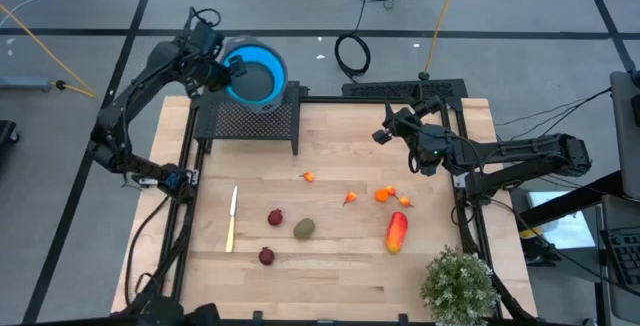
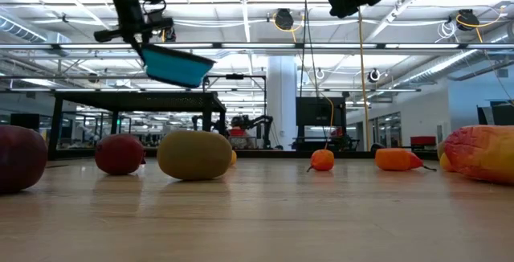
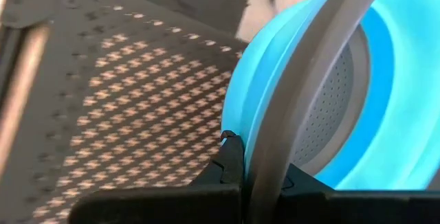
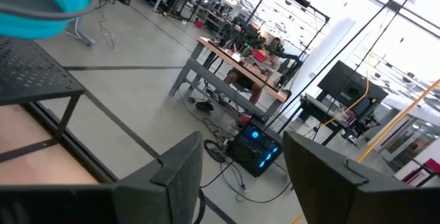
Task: Pick & Place Fruit
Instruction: Put the blue strainer bowl on the shelf
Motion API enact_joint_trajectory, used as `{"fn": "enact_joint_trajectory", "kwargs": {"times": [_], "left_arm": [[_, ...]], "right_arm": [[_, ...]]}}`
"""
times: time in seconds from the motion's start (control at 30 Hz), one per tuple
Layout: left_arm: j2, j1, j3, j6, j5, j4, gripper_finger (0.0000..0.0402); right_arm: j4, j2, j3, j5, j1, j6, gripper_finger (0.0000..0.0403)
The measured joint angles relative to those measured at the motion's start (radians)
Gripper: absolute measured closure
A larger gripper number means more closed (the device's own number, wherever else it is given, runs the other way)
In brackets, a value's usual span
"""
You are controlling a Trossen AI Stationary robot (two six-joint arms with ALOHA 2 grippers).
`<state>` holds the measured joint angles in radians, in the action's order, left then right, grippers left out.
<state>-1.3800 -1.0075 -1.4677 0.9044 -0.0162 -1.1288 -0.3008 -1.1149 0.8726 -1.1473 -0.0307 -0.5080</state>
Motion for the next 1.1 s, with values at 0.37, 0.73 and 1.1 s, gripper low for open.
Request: {"fn": "enact_joint_trajectory", "kwargs": {"times": [0.37,0.73,1.1], "left_arm": [[0.0,0.157,0.0,0.181,0.165,0.108,0.0402],[0.01,0.295,0.011,0.351,0.249,0.107,0.0402],[0.23,0.417,0.289,0.625,0.353,0.283,0.0402]], "right_arm": [[0.001,0.0,0.0,0.0,0.0,-0.002,0.0207],[0.087,0.0,0.0,0.0,0.0,-0.002,0.0207],[0.097,0.0,0.0,0.0,0.0,-0.002,0.021]]}}
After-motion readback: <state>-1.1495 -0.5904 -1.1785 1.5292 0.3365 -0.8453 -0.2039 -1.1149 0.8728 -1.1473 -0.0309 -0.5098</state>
